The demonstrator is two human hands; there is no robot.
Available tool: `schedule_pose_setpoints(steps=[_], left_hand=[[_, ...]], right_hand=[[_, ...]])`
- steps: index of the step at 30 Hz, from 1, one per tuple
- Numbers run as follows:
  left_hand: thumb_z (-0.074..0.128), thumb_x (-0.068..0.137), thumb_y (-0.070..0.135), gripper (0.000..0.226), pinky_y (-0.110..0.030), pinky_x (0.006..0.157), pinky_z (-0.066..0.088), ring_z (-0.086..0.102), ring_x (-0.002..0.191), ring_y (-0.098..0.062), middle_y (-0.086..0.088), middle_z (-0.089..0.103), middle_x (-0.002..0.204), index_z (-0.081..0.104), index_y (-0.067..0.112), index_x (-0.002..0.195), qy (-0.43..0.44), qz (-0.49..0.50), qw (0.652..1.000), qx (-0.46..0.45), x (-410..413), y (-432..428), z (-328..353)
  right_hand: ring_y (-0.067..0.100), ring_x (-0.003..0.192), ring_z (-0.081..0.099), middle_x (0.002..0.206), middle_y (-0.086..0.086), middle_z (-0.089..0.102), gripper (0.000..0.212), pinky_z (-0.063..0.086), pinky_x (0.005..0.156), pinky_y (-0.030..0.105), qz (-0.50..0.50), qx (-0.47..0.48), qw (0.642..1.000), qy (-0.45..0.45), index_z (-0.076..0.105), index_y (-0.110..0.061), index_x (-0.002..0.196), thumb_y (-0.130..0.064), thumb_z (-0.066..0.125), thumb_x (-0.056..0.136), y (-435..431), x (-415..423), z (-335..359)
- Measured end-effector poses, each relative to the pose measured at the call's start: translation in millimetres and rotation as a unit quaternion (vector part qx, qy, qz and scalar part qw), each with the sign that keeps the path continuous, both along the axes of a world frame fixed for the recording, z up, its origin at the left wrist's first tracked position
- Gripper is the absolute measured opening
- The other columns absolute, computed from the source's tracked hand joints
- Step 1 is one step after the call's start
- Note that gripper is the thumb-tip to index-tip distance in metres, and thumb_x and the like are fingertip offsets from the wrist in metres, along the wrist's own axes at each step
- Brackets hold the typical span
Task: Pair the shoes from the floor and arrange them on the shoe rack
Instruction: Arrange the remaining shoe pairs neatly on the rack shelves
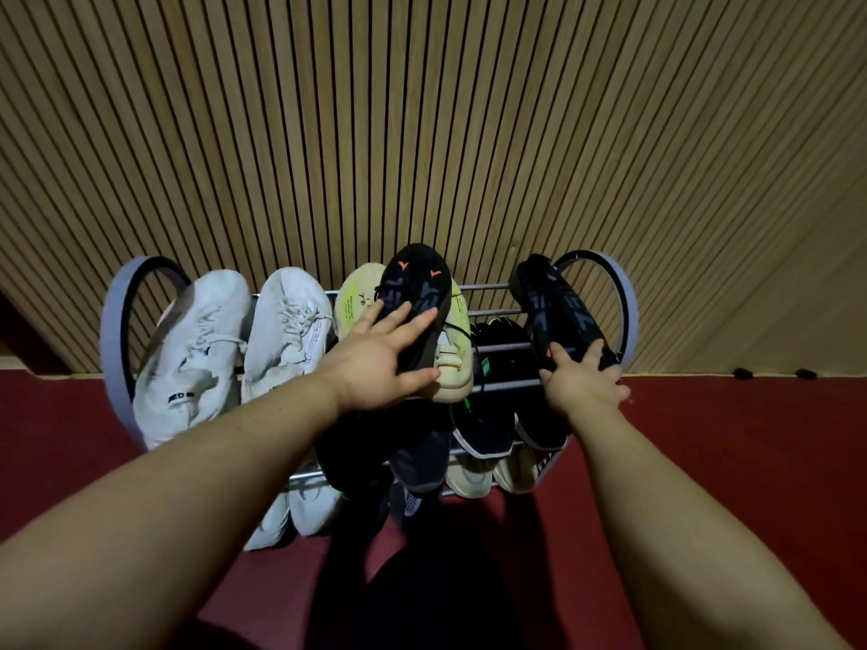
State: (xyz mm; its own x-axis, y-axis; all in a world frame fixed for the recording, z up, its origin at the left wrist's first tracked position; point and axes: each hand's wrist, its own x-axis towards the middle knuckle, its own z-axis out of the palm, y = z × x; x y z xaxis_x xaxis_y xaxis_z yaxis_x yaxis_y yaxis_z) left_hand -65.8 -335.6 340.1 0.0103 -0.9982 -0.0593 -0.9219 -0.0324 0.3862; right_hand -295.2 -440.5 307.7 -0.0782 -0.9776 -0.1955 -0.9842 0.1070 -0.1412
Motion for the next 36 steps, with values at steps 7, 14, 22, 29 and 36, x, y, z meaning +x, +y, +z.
schedule_pose_setpoints(steps=[7, 14, 22, 29, 36], left_hand=[[0.051, 0.086, 0.057, 0.074, -0.037, 0.117, 0.003, -0.009, 0.145, -0.02, 0.007, 0.002, 0.159, 0.011, 0.044, 0.147, -0.008, 0.004, 1.0, 0.02, 1, -5, 0], [0.05, 0.087, 0.056, 0.075, -0.039, 0.119, 0.005, -0.009, 0.145, -0.024, 0.004, 0.002, 0.159, 0.008, 0.042, 0.148, -0.062, 0.013, 0.997, 0.053, -11, -18, 3], [0.051, 0.081, 0.066, 0.1, -0.041, 0.118, -0.001, -0.011, 0.145, -0.026, -0.005, -0.016, 0.158, -0.018, 0.034, 0.146, -0.07, 0.061, 0.995, 0.029, -19, -11, 2], [0.059, 0.071, 0.069, 0.118, -0.048, 0.113, -0.017, -0.028, 0.14, -0.029, -0.012, -0.03, 0.152, -0.03, 0.032, 0.14, -0.089, 0.088, 0.972, -0.2, 30, 15, 57], [0.063, 0.077, 0.059, 0.11, -0.035, 0.111, 0.027, 0.028, 0.136, -0.027, -0.011, 0.021, 0.152, -0.023, 0.039, 0.142, -0.174, -0.026, 0.984, 0.041, 93, 39, 66]], right_hand=[[0.041, 0.14, 0.007, 0.159, 0.003, -0.01, 0.053, 0.019, 0.11, 0.051, 0.016, 0.038, 0.999, -0.01, 0.027, -0.044, 0.142, -0.034, 0.049, 0.095, 19, 16, 4], [0.043, 0.141, 0.008, 0.157, 0.015, -0.004, 0.094, 0.018, 0.11, 0.054, -0.033, 0.027, 0.997, -0.068, 0.005, -0.033, 0.147, -0.065, 0.059, 0.077, -1, 23, 0], [0.028, 0.116, 0.053, 0.135, 0.009, 0.048, 0.087, 0.045, 0.099, 0.048, 0.012, -0.046, 0.928, -0.37, 0.025, -0.028, 0.135, -0.05, 0.076, 0.068, -8, 0, 25], [0.024, 0.131, 0.035, 0.143, 0.003, 0.037, 0.089, 0.033, 0.11, 0.046, 0.311, -0.067, 0.923, -0.219, 0.019, -0.035, 0.141, -0.046, 0.074, 0.072, 7, 19, 82], [0.021, 0.139, 0.019, 0.155, -0.005, 0.02, 0.079, 0.015, 0.112, 0.04, 0.608, -0.17, 0.774, 0.055, 0.024, -0.033, 0.144, -0.047, 0.065, 0.079, 39, 98, 112]])
